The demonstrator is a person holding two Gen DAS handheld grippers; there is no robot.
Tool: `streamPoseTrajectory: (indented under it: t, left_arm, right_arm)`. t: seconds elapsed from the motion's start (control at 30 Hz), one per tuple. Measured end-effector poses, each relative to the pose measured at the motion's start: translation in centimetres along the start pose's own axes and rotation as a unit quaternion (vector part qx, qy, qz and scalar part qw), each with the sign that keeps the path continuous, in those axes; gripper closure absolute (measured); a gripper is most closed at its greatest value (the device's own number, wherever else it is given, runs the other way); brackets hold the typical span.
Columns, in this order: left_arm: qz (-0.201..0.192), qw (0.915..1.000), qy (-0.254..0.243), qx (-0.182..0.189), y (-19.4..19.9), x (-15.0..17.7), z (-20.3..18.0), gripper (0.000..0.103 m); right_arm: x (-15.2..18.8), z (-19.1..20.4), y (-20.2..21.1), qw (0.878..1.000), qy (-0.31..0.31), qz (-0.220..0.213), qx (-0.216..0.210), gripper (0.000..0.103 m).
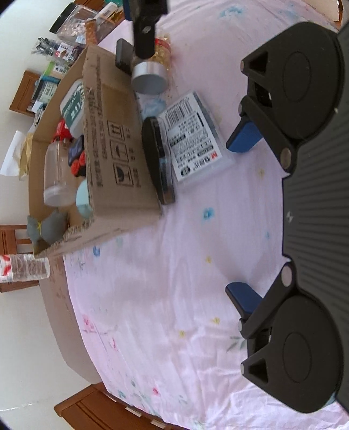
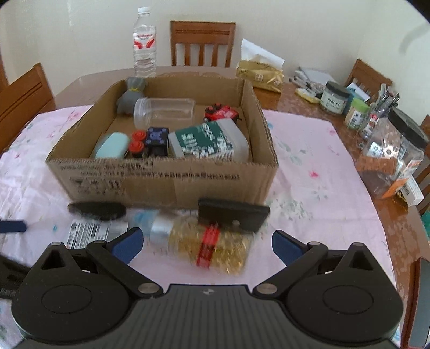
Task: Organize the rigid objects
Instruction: 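Grasp the white M&G card pack with the left tool while the right tool grasps the gold capsule jar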
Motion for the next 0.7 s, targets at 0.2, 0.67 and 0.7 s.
streamPoseTrajectory:
  t: [0.2,0.67,0.7]
  left_arm:
    - [0.001,1.0000,-0.003,0.003,0.2,0.1,0.2,0.001]
    - [-0.004,0.9994,0.025,-0.023,0.2,0.2,-0.6,0.000]
    - [-0.004,0.9993,0.028,-0.025,0.2,0.3,-0.7,0.000]
  right_arm:
    - [-0.2,1.2,-2.3,1.000,0.001,0.001,0.022,0.000]
    - [3.3,-3.1,-3.3,0.999,0.003,0.054,0.005,0.000]
    - [3.6,-3.5,-3.4,0.998,0.005,0.057,-0.001,0.000]
Point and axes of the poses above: each gripper's, at about its wrist camera, not at the fingertips, and y roughly against the way its jaws point, z to its left, x to its underside, the point moved 4 cm from there along -y, roughly the way its jaws point, and after that the axes turned 8 degrees about -z, right-handed, at the moved point
